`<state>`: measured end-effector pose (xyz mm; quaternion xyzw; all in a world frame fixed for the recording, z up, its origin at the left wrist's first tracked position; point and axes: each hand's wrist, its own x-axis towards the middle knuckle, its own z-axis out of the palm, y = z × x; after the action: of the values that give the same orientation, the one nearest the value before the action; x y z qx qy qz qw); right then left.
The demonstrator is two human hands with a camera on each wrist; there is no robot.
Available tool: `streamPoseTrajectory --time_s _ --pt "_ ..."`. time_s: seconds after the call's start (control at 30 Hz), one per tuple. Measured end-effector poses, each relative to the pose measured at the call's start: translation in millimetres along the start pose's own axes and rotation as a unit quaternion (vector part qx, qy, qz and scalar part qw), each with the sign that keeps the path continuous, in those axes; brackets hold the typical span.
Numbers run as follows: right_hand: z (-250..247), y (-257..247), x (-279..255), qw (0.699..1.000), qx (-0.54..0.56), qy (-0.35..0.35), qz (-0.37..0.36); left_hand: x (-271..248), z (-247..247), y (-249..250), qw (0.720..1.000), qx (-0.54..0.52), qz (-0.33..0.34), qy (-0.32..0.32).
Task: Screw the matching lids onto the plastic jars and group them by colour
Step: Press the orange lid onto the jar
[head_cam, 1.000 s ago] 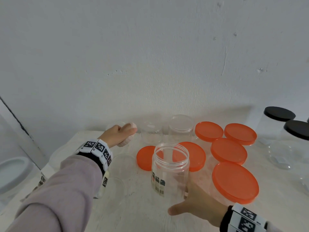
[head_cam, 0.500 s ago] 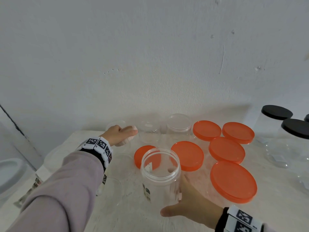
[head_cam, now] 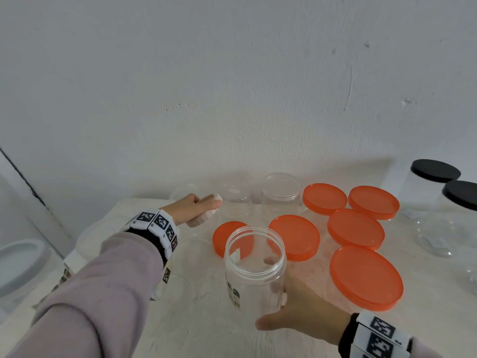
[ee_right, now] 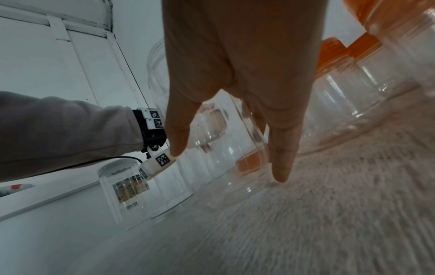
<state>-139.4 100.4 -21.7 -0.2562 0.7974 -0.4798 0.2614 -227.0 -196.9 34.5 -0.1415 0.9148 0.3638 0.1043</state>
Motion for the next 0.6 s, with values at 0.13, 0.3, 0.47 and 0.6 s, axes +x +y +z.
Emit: streamPoseTrajectory --time_s 0.13,0.3,0.47,0.6 --pt "0 3 -3 1.0 0.008 -0.003 -0.002 -11 7 10 1.0 0.005 -0.003 -0.027" --pt "0 3 -6 1.0 0.012 -0.002 0.01 -27 12 18 0.999 0.012 -0.015 -0.046" --pt "1 1 -11 1.0 0.008 -0.001 0.017 -42 12 17 0.998 0.046 -0.019 -0.043" --pt "2 2 -14 1.0 0.016 0.009 0.019 -53 12 18 0.997 0.063 -0.009 -0.049"
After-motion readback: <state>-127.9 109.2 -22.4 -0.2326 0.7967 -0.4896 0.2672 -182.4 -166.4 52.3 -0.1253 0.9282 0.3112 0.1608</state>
